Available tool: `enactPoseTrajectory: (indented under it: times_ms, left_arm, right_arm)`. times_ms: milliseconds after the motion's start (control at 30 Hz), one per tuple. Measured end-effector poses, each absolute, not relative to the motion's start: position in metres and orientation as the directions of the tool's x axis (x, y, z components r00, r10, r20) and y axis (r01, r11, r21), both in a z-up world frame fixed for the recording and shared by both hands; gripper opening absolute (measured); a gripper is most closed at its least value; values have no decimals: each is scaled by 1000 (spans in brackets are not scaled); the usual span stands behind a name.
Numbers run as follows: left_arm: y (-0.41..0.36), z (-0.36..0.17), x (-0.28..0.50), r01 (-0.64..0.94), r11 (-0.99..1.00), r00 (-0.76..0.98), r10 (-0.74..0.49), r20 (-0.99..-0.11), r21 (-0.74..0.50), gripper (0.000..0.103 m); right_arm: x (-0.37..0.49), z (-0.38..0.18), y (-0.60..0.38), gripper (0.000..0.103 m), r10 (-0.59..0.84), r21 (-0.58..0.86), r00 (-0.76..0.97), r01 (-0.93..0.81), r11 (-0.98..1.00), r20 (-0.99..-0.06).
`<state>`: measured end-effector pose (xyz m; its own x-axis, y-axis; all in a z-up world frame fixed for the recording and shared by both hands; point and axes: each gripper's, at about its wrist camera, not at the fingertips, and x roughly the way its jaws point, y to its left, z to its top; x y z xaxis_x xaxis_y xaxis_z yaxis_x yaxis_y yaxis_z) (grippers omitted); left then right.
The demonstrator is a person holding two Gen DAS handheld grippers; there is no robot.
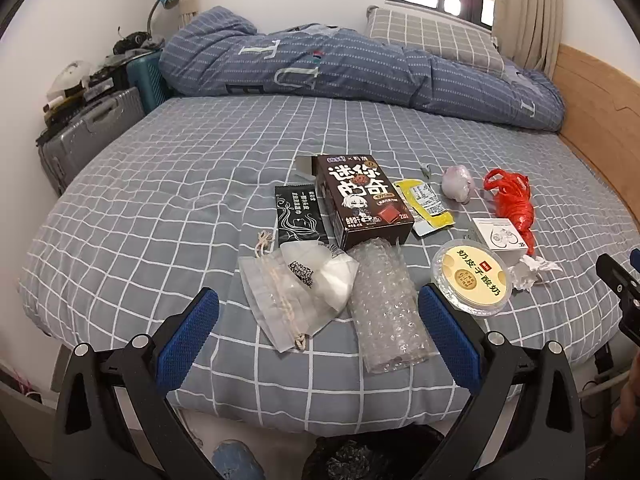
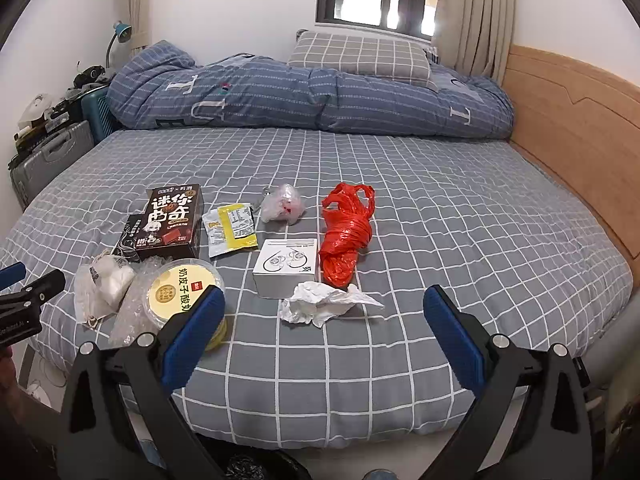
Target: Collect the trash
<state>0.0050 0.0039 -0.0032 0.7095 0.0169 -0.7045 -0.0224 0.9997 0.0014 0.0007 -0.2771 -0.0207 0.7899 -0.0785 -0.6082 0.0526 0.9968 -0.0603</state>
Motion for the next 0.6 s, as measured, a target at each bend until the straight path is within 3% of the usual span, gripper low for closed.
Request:
enactPoseTrajectory:
  times_ms: [600]
  left_arm:
    - [5, -3, 6, -16, 1000, 707, 20, -707, 11, 97]
  right_arm:
    - [3, -23, -277, 96, -86, -64, 787, 60, 996, -611]
